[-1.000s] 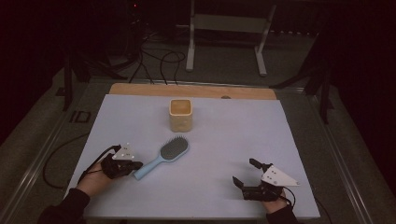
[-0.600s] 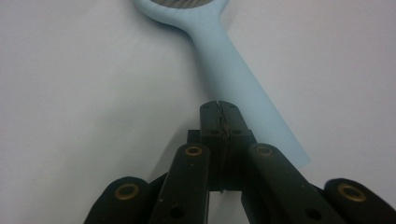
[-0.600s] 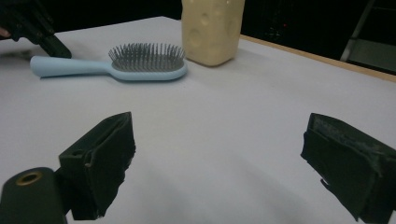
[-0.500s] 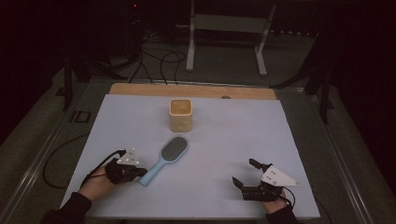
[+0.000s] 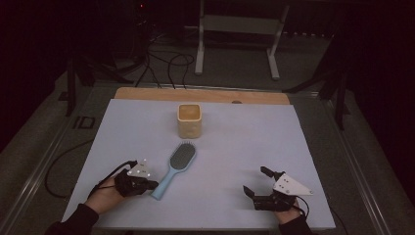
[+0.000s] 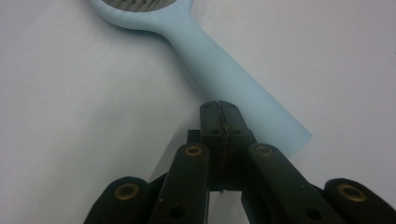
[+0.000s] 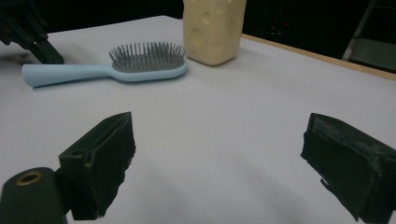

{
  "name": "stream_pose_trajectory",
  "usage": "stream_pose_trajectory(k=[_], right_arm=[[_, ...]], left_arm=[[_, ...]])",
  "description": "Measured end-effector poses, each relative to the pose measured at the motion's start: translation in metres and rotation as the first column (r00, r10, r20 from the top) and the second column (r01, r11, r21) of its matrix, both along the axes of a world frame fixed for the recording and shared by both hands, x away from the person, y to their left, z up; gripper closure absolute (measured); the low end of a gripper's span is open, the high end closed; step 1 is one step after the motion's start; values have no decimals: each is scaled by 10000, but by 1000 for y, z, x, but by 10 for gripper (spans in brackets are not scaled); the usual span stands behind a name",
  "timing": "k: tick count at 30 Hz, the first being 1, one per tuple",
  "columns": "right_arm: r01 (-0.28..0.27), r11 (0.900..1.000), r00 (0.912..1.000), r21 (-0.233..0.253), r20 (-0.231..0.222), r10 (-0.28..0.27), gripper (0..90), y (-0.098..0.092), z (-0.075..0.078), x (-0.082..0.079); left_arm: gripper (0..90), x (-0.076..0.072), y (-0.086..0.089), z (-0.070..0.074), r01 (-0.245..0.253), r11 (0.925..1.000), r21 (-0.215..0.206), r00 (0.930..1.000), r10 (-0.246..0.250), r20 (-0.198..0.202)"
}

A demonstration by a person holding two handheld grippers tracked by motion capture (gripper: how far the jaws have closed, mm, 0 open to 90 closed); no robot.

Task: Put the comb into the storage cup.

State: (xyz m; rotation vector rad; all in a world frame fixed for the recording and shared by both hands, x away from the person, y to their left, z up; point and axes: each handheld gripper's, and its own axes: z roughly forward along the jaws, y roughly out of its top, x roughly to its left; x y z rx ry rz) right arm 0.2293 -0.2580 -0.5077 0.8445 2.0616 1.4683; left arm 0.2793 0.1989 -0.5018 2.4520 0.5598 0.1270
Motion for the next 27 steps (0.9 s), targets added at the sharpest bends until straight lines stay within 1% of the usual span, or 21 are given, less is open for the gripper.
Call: stream_pose_trajectory(k=[2, 3, 6, 8, 10, 11, 14, 16, 18, 21, 23, 25, 26, 27], right_arm=[[-31, 10000, 10000, -39, 39, 31, 92, 0, 0, 0], [-26, 10000, 10000, -3, 45, 26, 92, 0, 0, 0], [-17, 10000, 10000, -1, 7, 17, 92, 0, 0, 0], [-22, 10000, 10000, -14, 34, 22, 92, 0, 0, 0], [-3, 10000, 10000, 12, 17, 3, 92, 0, 0, 0], [-18, 10000, 10000, -13, 14, 18, 92, 0, 0, 0], [-26, 10000, 10000, -21, 46, 26, 92, 0, 1, 0], [15, 10000, 10000, 32, 6, -15, 92, 0, 0, 0], [-4, 10000, 10000, -25, -30, 4, 92, 0, 0, 0], [17, 10000, 10000, 23, -14, -17, 92, 0, 0, 1], [0, 10000, 10000, -13, -6, 0, 92, 0, 0, 0], [15, 10000, 10000, -13, 14, -15, 92, 0, 0, 0], [31, 10000, 10000, 37, -23, -31, 92, 0, 0, 0], [36, 9999, 10000, 105, -62, -35, 92, -1, 0, 1]], left_arm=[[897, 2, 1, 1, -142, 9998, 139, 9999, 141, 50], [897, 3, 2, 2, -257, 9996, 125, 9997, 256, 42], [897, 5, 7, 6, -770, 9970, 117, 9970, 768, 137], [897, 6, 9, 10, -1053, 9943, 146, 9943, 1050, 185], [897, 7, 12, 14, -1396, 9902, 38, 9900, 1394, 208], [897, 8, 13, 16, -1500, 9887, 38, 9884, 1498, 239], [897, 8, 15, 21, -1806, 9835, -122, 9834, 1808, 129], [896, 9, 15, 24, -1985, 9801, -96, 9800, 1986, 138], [897, 9, 16, 28, -2056, 9786, -121, 9786, 2056, 74], [897, 9, 16, 31, -2110, 9772, -234, 9775, 2111, 16], [896, 8, 16, 34, -2164, 9760, -242, 9763, 2165, 26], [897, 7, 15, 36, -2055, 9780, -363, 9786, 2057, 0], [897, 7, 15, 37, -1940, 9799, -460, 9810, 1941, -18], [897, 6, 14, 38, -1906, 9806, -464, 9816, 1907, -30]])
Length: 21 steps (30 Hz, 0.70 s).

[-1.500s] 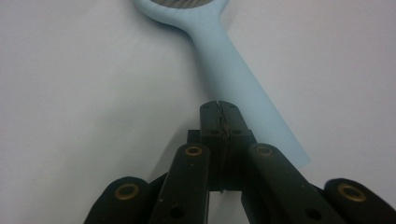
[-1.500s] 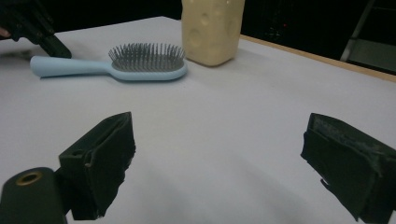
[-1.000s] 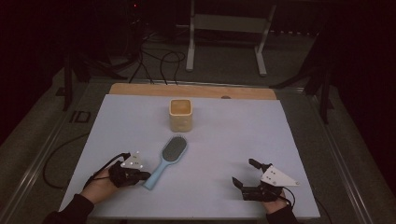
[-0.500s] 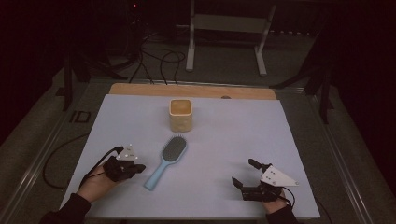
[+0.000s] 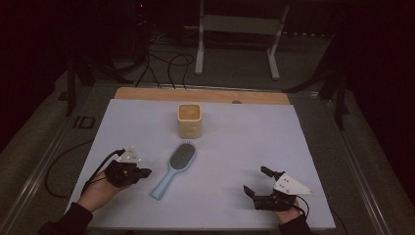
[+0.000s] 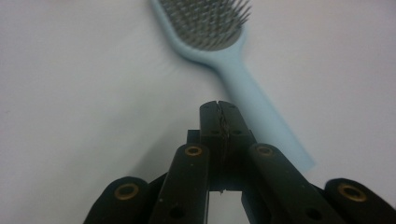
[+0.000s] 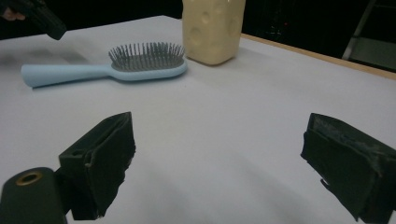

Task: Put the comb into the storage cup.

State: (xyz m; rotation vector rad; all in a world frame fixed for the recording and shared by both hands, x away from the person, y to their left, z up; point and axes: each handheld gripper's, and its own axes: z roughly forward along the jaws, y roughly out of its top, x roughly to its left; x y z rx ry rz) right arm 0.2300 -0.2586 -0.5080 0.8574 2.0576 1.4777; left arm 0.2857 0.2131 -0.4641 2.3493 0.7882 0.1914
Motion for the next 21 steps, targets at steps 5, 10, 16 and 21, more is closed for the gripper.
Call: stream_pose_trajectory(k=[5, 10, 16, 21], right_arm=[[11, 10000, 10000, -33, -16, -11, 92, 0, 0, 0], [-7, 10000, 10000, -68, -3, 7, 92, 0, 0, 0], [4, 10000, 10000, -33, 8, -4, 92, 0, 0, 0], [-39, 9999, 10000, -94, 51, 39, 92, 0, 0, 0]], left_arm=[[896, -3, -1, 8, -50, 10000, -26, 10000, 50, -7], [897, -4, -5, 23, -132, 9997, -192, 9999, 132, 7], [896, -6, -20, 39, -478, 9987, -174, 9988, 477, -59], [896, -4, -32, 46, -751, 9970, -173, 9971, 748, -168]])
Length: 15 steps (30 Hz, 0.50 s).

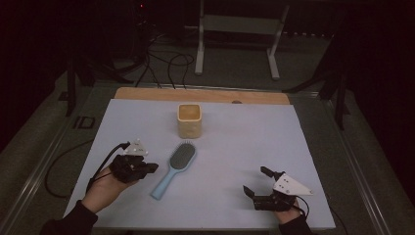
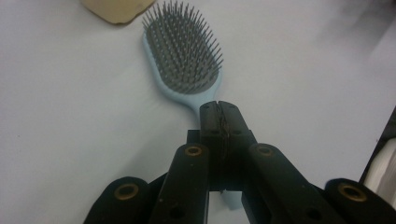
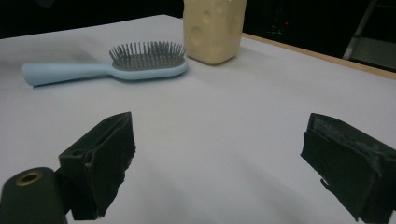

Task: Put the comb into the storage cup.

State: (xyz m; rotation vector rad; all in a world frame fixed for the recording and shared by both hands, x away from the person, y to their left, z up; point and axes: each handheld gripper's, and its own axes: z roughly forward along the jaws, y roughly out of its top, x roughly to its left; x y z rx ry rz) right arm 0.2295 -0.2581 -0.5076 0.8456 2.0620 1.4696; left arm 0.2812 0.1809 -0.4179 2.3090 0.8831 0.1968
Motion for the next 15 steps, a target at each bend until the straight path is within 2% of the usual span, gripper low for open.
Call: stream_pose_trajectory(k=[2, 6, 9, 13, 15], right_arm=[[23, 10000, 10000, 77, -27, -23, 92, 0, 0, 0], [12, 10000, 10000, 20, 29, -12, 92, 0, 0, 0], [-37, 10000, 10000, -15, -25, 37, 92, 1, 0, 0], [-54, 10000, 10000, 1, 2, 54, 92, 1, 0, 0], [-76, 10000, 10000, -41, -9, 76, 92, 1, 0, 0]], left_arm=[[896, 1, -3, 1, -126, 9999, -41, 9999, 125, -45], [895, 5, -8, -1, -689, 9975, -131, 9964, 681, -509], [888, 6, -15, -7, -860, 9960, -224, 9940, 842, -705], [814, 7, -21, -16, -975, 9948, -283, 9919, 949, -840], [754, 7, -24, -19, -1175, 9928, -223, 9907, 1156, -718]])
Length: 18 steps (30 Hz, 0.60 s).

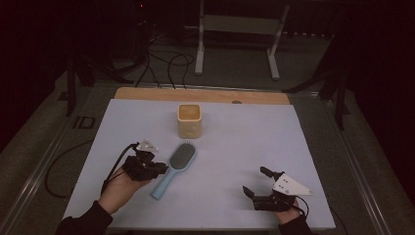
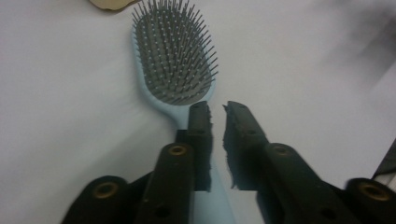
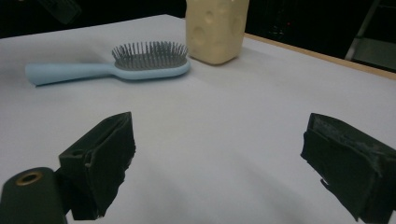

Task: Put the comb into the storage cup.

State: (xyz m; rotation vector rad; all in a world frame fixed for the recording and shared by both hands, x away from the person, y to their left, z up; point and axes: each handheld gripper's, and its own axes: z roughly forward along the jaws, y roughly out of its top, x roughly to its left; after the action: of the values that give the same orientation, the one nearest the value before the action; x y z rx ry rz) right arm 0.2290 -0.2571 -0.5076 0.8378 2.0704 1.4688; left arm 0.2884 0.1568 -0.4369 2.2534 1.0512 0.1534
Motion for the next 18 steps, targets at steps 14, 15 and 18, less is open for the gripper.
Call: stream_pose_trajectory(k=[14, 15, 18], right_arm=[[-86, 10000, 10000, -24, 14, 86, 92, 1, 0, 0], [-57, 10000, 10000, 23, -6, 57, 92, 0, 0, 0], [-95, 9999, 10000, -33, 5, 95, 93, 0, 0, 0]], left_arm=[[286, 1, -14, -22, -392, 9982, 458, 9986, 408, -342], [286, 1, -17, -24, -400, 9972, 635, 9984, 424, -369], [141, 3, -20, -26, -569, 9952, 795, 9974, 602, -390]])
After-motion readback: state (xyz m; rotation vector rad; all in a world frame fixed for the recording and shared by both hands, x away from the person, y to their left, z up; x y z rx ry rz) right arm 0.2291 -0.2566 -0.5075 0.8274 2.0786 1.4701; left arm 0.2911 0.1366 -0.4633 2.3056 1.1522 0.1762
